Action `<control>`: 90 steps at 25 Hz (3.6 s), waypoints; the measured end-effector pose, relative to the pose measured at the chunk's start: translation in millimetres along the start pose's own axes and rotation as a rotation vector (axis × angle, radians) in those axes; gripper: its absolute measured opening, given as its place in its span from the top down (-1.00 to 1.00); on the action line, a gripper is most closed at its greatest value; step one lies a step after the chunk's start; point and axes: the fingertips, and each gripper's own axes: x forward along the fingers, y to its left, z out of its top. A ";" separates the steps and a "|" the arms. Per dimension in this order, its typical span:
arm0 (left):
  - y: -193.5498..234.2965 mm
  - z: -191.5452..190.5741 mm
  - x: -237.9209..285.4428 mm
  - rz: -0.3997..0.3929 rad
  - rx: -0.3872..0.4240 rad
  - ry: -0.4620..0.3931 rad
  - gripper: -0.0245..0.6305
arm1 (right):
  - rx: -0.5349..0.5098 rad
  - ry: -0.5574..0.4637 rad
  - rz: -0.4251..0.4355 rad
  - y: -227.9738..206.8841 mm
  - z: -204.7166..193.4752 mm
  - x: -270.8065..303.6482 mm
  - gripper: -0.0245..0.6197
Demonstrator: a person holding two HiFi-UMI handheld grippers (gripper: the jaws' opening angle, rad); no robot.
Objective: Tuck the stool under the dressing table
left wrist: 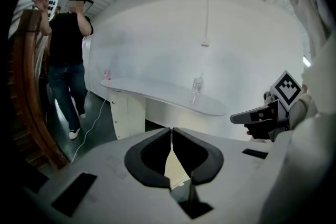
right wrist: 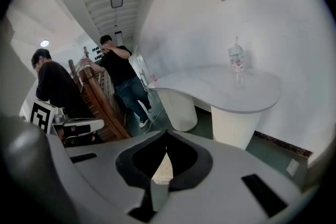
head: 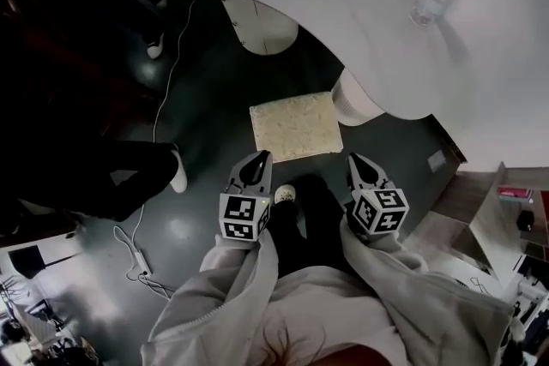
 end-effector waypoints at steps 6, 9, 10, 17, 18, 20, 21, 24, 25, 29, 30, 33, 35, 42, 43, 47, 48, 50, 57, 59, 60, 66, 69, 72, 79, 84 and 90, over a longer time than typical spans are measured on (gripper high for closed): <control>6.3 -12.7 12.8 0.081 -0.056 0.057 0.86 | -0.070 0.086 0.092 -9.2 -1.4 29.7 0.77; 2.3 -28.4 22.3 0.078 -0.081 0.102 0.86 | -0.100 0.104 0.126 -15.7 -6.7 41.0 0.76; 2.0 -33.2 24.1 0.084 -0.087 0.113 0.86 | -0.107 0.112 0.135 -17.8 -9.2 44.0 0.76; 10.4 -66.9 42.1 0.103 -0.101 0.220 0.46 | -0.133 0.202 0.169 -41.0 -35.1 66.5 0.54; 12.7 -73.6 44.0 0.109 -0.098 0.241 0.46 | -0.137 0.216 0.168 -45.9 -39.6 69.2 0.52; 19.1 -87.7 47.6 0.129 -0.100 0.276 0.43 | -0.146 0.245 0.164 -55.8 -49.6 75.6 0.49; 22.4 -95.0 50.3 0.137 -0.106 0.292 0.41 | -0.151 0.260 0.161 -61.1 -54.9 79.5 0.46; 30.6 -118.9 61.8 0.146 -0.126 0.339 0.34 | -0.164 0.299 0.150 -77.1 -70.4 94.0 0.40; 32.7 -128.0 66.2 0.145 -0.130 0.356 0.32 | -0.168 0.309 0.147 -81.7 -75.4 99.4 0.38; 33.4 -167.4 80.6 0.123 -0.140 0.428 0.24 | -0.187 0.354 0.140 -96.2 -98.6 117.8 0.28; 33.2 -177.0 83.2 0.115 -0.140 0.444 0.22 | -0.191 0.363 0.139 -98.8 -104.7 121.6 0.26; 36.5 -205.8 92.6 0.102 -0.132 0.498 0.20 | -0.191 0.380 0.131 -108.0 -121.3 133.2 0.23; 39.9 -226.2 98.4 0.099 -0.126 0.535 0.19 | -0.182 0.397 0.123 -116.1 -134.3 137.6 0.19; 61.1 -289.6 111.5 0.097 -0.159 0.633 0.17 | -0.222 0.481 0.104 -140.9 -190.8 156.6 0.10; 64.8 -297.7 113.6 0.102 -0.152 0.645 0.17 | -0.227 0.491 0.102 -144.3 -199.1 160.7 0.10; 77.7 -337.9 124.1 0.120 -0.140 0.684 0.17 | -0.251 0.529 0.083 -158.9 -230.5 178.1 0.06; 79.3 -347.4 126.7 0.118 -0.145 0.696 0.17 | -0.261 0.529 0.076 -162.3 -235.2 182.7 0.06; 83.4 -361.8 134.2 0.104 -0.155 0.711 0.17 | -0.285 0.510 0.061 -167.7 -239.7 195.8 0.06; 86.6 -405.2 139.7 0.069 -0.151 0.772 0.17 | -0.345 0.553 0.026 -189.8 -276.9 219.3 0.05; 87.7 -415.0 142.8 0.054 -0.141 0.777 0.17 | -0.359 0.575 0.023 -194.9 -287.8 224.3 0.02; 88.4 -418.0 145.1 0.046 -0.130 0.775 0.17 | -0.364 0.585 0.021 -196.9 -292.4 226.7 0.02; 95.3 -417.9 159.7 0.069 -0.067 0.749 0.18 | -0.361 0.579 -0.002 -198.0 -296.3 241.8 0.05; 100.1 -414.9 166.7 0.097 -0.057 0.738 0.20 | -0.345 0.578 -0.025 -196.7 -295.7 245.9 0.04; 100.8 -414.7 167.2 0.102 -0.059 0.734 0.21 | -0.352 0.580 -0.038 -197.1 -295.9 246.8 0.05; 100.4 -412.5 167.3 0.100 -0.040 0.732 0.23 | -0.357 0.582 -0.047 -197.2 -293.5 246.8 0.06; 103.5 -412.3 167.4 0.130 -0.024 0.720 0.24 | -0.362 0.582 -0.052 -195.3 -293.6 249.8 0.06; 104.5 -412.3 170.6 0.184 -0.024 0.721 0.28 | -0.380 0.550 -0.031 -196.6 -291.6 254.2 0.07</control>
